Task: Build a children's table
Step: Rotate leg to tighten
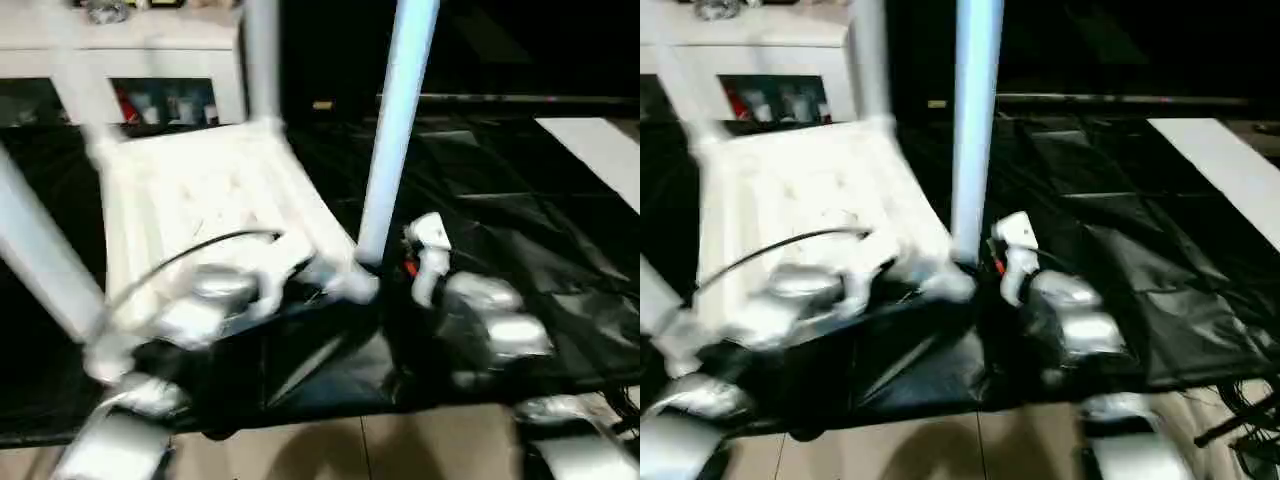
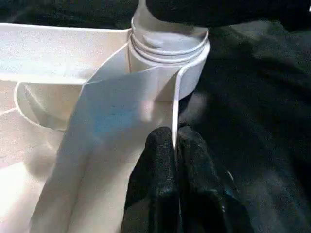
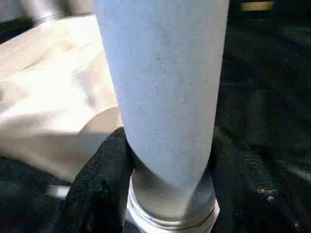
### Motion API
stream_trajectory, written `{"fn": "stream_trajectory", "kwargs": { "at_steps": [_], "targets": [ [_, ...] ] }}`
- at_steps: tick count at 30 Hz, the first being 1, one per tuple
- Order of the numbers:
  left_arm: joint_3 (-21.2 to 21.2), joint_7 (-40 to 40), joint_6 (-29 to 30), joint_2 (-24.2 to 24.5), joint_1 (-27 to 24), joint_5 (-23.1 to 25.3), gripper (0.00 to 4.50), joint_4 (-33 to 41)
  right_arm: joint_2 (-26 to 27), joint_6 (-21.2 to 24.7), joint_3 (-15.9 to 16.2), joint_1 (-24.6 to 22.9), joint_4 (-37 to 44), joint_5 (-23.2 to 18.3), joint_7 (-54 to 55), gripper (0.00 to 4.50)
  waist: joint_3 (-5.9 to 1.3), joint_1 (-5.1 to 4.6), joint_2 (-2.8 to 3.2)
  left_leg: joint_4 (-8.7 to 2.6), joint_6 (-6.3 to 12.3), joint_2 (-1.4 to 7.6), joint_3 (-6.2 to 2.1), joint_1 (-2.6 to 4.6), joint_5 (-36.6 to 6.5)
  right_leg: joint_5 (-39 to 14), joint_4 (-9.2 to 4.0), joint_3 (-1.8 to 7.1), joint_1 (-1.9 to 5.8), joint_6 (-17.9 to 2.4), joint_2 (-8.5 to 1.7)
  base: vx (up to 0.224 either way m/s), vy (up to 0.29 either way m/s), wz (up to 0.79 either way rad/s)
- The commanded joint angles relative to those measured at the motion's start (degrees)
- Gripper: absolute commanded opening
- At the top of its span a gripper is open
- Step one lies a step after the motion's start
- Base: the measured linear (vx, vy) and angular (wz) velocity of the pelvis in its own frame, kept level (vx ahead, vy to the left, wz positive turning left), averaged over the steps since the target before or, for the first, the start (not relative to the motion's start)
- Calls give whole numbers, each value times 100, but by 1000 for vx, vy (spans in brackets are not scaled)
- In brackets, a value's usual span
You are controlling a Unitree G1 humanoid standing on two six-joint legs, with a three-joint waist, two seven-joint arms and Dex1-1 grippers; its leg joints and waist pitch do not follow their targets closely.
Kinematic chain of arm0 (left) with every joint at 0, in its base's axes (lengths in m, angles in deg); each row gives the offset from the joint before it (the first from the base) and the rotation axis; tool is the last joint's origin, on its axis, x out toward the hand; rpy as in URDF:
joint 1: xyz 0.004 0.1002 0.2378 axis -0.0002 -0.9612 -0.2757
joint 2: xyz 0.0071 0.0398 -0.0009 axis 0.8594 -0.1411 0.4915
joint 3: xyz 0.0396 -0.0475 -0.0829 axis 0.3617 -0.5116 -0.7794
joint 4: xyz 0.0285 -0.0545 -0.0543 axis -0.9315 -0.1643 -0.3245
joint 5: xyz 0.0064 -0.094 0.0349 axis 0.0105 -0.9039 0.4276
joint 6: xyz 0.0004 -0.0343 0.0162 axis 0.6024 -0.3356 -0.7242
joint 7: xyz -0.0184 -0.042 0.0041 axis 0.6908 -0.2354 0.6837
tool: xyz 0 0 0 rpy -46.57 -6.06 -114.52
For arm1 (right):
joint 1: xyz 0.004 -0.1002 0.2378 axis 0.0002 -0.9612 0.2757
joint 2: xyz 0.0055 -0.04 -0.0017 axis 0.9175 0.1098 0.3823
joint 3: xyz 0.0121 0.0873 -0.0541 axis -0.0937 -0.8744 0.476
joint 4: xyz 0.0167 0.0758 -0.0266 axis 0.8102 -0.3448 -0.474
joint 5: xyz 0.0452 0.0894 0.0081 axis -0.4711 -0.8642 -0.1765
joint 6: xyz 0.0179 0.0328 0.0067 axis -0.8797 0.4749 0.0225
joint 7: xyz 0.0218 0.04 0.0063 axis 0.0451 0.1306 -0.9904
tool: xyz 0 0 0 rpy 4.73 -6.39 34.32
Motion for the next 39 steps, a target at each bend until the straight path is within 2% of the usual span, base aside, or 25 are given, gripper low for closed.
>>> {"fn": "stream_trajectory", "kwargs": {
  "at_steps": [1,2,7,8,9,10,13,14,16,19,22,23,24,27,30,36,39],
  "targets": [
    [-359,825,-91,-162,114,-87,0,-263,224,88,93,-131,-266,130,303,196,-307,19,-21,-416,97,72,-24,-24,-1432,-2712,-598,247,260,-461,-320,0,0,0],
    [-335,884,-113,-210,141,-61,0,-313,281,12,141,-103,-281,184,343,196,-313,17,-38,-412,108,79,-11,-21,-1370,-2450,-585,256,252,-520,-307,0,0,0],
    [-222,914,-371,-297,277,78,0,-615,397,-424,440,51,-266,296,-56,196,-332,34,-36,-393,240,77,5,-50,-1181,-1718,-496,273,305,-800,-302,0,0,0],
    [-211,844,-394,-270,271,79,0,-615,376,-439,447,62,-250,281,-134,231,-331,39,-48,-392,260,74,9,-55,-1157,-1669,-493,271,310,-812,-295,0,0,0],
    [-211,844,-394,-270,271,79,0,-615,376,-439,447,62,-250,281,-134,231,-332,46,-44,-393,286,77,11,-51,-1131,-1611,-483,274,318,-836,-299,0,0,0],
    [-175,624,-409,-181,232,58,0,-565,270,-481,438,104,-234,241,-367,265,-327,53,-42,-390,306,77,16,-50,-1143,-1645,-488,275,320,-853,-307,0,0,0],
    [-90,184,-363,-14,142,14,0,-428,23,-448,472,163,-178,169,-935,270,-316,51,-58,-400,356,77,8,-71,-1258,-1916,-512,261,344,-788,-318,0,0,0],
    [-66,28,-331,32,115,-3,0,-388,-57,-423,502,174,-160,159,-1123,297,-310,46,-53,-404,350,84,5,-70,-1282,-2001,-524,265,334,-761,-324,0,0,0],
    [5,-365,-240,170,26,-50,0,-216,-280,-396,589,186,-103,176,-1514,308,-306,21,-43,-413,334,96,-11,-62,-1335,-2081,-530,257,335,-782,-331,0,0,0],
    [130,-973,-149,404,-109,-121,0,30,-596,-465,684,179,-31,164,-2129,308,-317,1,-46,-398,368,112,-8,-70,-1279,-1886,-497,269,338,-900,-335,0,0,0],
    [259,-1756,-275,806,-346,-233,0,400,-1062,-330,797,30,338,-55,-3253,308,-320,9,-17,-386,446,133,6,-50,-1198,-1466,-459,280,335,-1087,-312,0,0,0],
    [259,-1756,-275,806,-346,-233,0,400,-1062,-330,797,30,338,-55,-3253,308,-322,11,-20,-385,451,138,1,-63,-1173,-1382,-436,280,345,-1113,-313,0,0,0],
    [284,-1976,-309,901,-406,-299,0,501,-1146,-318,820,11,373,-52,-3405,308,-325,14,-8,-385,449,137,12,-47,-1124,-1271,-428,276,326,-1184,-306,0,0,0],
    [341,-2751,-93,1298,-676,-620,0,1042,-1418,-250,846,-73,482,-117,-3944,308,-339,24,-28,-378,460,165,17,-53,-1006,-988,-367,275,353,-1338,-316,0,0,0],
    [380,-3127,112,1503,-825,-756,0,1374,-1533,-168,883,-118,570,-254,-4288,308,-331,51,-12,-363,506,169,41,-37,-957,-840,-354,279,333,-1434,-299,0,0,0],
    [411,-3341,229,1631,-920,-772,0,1558,-1591,-56,929,-128,626,-289,-4584,274,-313,93,-10,-385,366,162,34,-25,-1124,-1217,-391,284,332,-1327,-312,0,0,0],
    [406,-3352,301,1679,-965,-810,0,1672,-1600,26,974,-163,710,-328,-4710,238,-316,104,-43,-386,325,155,27,-32,-1105,-1310,-393,286,340,-1244,-318,0,0,0]
  ]
}}
